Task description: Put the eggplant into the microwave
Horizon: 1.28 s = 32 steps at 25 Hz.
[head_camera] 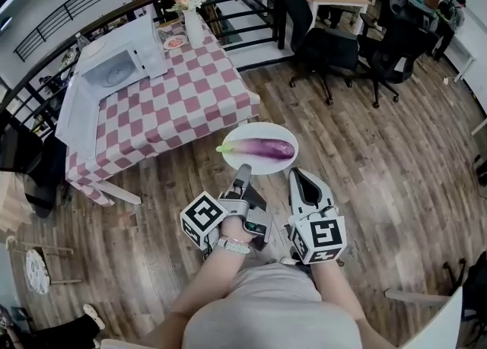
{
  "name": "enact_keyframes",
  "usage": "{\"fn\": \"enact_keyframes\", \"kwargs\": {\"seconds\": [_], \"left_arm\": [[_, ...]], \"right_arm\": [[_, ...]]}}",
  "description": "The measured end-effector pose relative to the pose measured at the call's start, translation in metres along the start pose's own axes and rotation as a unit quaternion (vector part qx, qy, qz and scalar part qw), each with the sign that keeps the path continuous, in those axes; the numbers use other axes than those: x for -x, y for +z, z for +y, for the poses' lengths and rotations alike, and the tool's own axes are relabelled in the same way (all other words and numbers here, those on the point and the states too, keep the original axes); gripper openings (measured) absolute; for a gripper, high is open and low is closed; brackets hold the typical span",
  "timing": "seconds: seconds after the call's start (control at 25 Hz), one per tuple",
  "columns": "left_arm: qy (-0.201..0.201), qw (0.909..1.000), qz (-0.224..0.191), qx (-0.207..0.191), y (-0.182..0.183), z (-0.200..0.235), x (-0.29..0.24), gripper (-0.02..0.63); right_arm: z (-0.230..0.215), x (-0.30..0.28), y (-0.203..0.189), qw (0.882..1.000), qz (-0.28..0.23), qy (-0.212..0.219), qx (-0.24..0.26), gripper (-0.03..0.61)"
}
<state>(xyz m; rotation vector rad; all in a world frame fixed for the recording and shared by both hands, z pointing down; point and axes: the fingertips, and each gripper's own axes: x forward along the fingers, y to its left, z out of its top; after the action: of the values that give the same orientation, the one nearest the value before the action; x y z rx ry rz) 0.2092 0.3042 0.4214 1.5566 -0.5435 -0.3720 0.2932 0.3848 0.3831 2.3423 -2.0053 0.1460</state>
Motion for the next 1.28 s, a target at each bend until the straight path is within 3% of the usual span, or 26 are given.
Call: {"fn": "enact_keyframes", "kwargs": {"seconds": [0.76, 1.28], "left_arm": [[-0.012, 0.9978, -0.055, 0.033, 0.126, 0.003, -0.047, 0.021], [-0.007, 0.9961, -0.081, 0.036, 0.231, 0.007, -0.04, 0.021]], "right_arm": [[0.042, -0.124, 0.018, 0.998, 0.015, 0.042, 0.033, 0.025], [0.116, -0.208, 0.028, 0.997, 0.016, 0.076, 0.029, 0.025]]}}
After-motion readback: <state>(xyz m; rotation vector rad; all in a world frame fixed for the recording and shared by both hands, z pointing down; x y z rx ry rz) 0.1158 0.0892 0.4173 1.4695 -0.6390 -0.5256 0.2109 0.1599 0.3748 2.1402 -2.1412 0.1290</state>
